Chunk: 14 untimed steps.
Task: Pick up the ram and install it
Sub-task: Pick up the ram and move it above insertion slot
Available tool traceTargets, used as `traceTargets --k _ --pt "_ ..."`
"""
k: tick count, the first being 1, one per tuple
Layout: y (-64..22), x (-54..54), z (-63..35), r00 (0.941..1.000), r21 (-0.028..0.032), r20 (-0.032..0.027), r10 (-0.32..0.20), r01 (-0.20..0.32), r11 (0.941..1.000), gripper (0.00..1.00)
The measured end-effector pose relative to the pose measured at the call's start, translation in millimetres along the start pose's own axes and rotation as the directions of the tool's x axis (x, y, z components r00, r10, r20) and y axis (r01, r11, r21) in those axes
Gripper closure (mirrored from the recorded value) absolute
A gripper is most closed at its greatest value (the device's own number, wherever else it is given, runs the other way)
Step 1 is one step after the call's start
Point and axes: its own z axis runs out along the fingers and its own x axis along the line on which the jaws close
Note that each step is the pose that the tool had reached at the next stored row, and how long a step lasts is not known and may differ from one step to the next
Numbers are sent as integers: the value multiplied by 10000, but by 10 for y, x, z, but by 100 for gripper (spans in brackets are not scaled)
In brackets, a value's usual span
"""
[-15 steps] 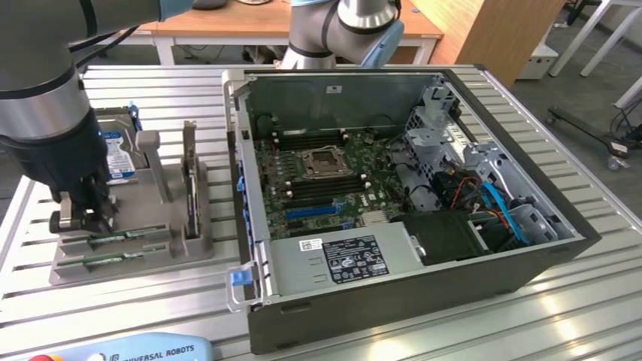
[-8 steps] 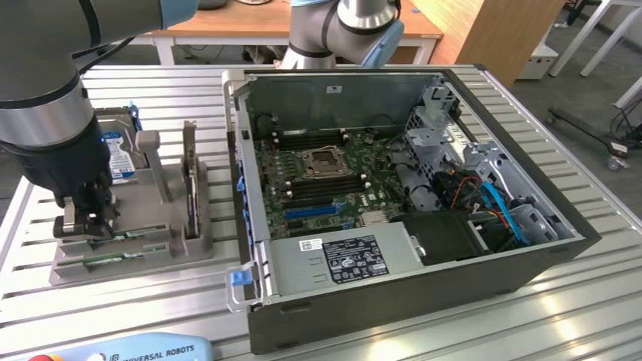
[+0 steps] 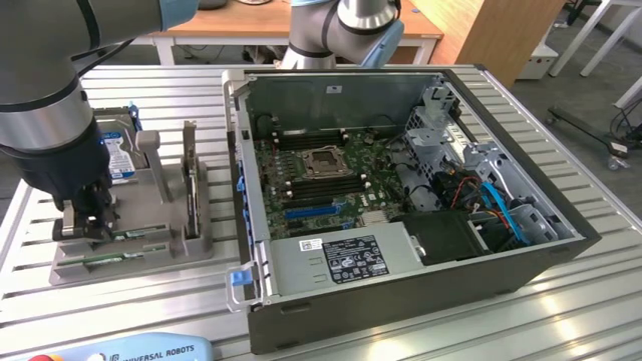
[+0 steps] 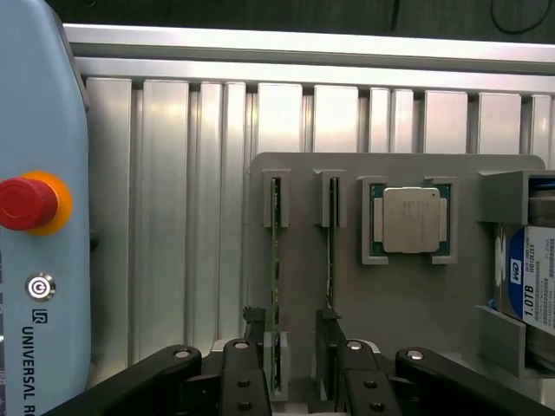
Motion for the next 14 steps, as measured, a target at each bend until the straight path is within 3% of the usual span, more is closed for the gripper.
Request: traceTargets --k 7,14 --pt "0 16 1 10000 1 1 0 0 10000 63" --pt "-3 17 71 10000 -1 0 0 0 10000 63"
